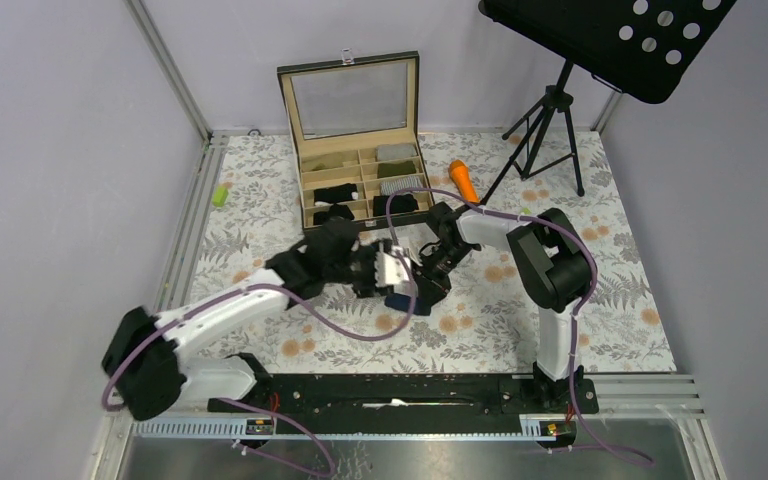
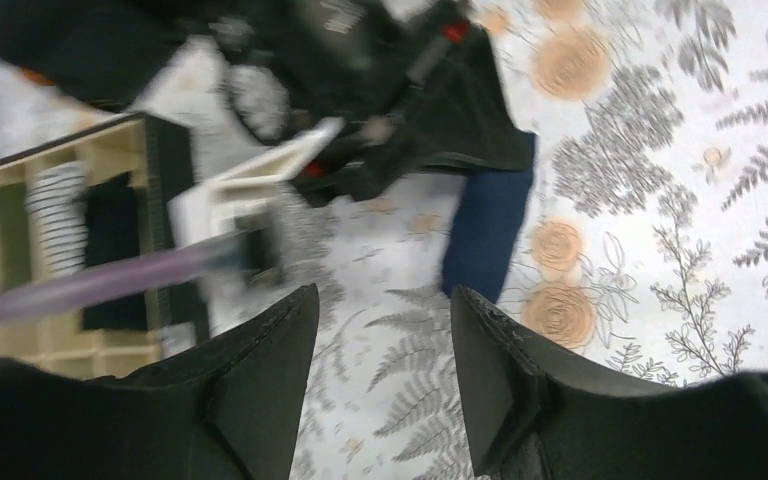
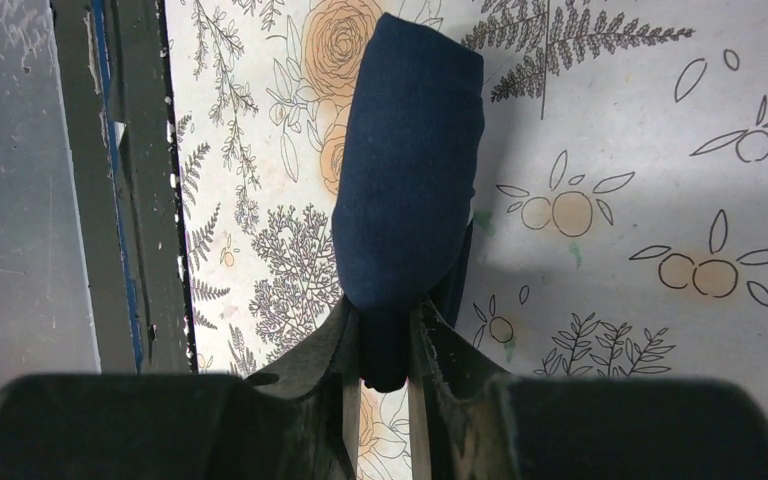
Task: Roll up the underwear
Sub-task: Roll the underwear to the center of the board.
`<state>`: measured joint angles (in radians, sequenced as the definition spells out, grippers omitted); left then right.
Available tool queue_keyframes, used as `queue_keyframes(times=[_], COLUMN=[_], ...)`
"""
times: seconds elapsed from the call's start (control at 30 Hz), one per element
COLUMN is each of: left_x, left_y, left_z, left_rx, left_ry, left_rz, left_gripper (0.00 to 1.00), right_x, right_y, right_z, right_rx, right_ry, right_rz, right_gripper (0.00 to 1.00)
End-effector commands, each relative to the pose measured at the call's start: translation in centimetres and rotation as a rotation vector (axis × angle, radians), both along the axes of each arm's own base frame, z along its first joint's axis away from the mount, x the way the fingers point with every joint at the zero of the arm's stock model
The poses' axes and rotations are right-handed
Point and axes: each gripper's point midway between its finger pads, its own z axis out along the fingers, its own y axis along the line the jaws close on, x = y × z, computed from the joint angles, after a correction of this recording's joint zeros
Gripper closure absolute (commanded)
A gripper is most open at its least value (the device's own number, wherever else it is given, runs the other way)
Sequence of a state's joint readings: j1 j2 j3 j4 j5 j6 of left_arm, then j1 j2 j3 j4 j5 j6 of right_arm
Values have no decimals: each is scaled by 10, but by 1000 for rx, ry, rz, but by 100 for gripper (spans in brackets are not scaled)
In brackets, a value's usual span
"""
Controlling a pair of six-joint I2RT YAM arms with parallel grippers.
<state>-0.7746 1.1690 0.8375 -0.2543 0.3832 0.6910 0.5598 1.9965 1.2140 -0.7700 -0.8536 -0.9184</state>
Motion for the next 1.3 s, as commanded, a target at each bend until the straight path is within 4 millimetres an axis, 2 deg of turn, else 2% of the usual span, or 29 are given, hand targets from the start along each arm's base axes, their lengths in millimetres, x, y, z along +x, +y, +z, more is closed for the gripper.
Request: queue_keyframes(times=[0.0,0.1,0.27,0.53,0.67,0.83,0.87,0.93,1.0,1.03,1.07,1.13,1.27], left_x=[-17,-13,1,-12,-23,-31,-30,-23,-7,3,14,39,92], left_y=[-31,-48,-60,-67,-72,-70,-67,-62,-54,-50,-45,-38,-12], left_z=[-47,-66,-89,-121,-127,-132,-131,-124,-108,-99,-89,-64,-26], left_rx=[66,75,116,166,166,186,196,205,193,186,177,153,138], left_ry=[-29,-74,-106,-57,1,78,89,105,123,133,139,128,64], left_rz=[-188,-205,-218,-287,-327,-325,-313,-281,-231,-203,-173,-113,-12], left_gripper=[42,42,42,50,65,96,100,100,100,100,100,100,100], right_x=[-14,-13,-12,-11,-9,-2,2,13,28,35,43,59,68], right_y=[-42,-42,-41,-41,-40,-39,-39,-39,-44,-50,-56,-73,-94], right_z=[-40,-39,-40,-41,-41,-31,-24,7,45,65,83,116,157], right_rx=[-244,-242,-251,-260,-260,-248,-246,-191,-125,-101,-77,-35,14], right_ry=[36,41,47,53,52,56,55,24,-43,-81,-120,-187,-241], right_rz=[16,8,-3,-21,-29,-81,-112,-156,-188,-208,-226,-303,-452], right_gripper=[86,86,86,85,83,76,74,57,37,10,2,0,0])
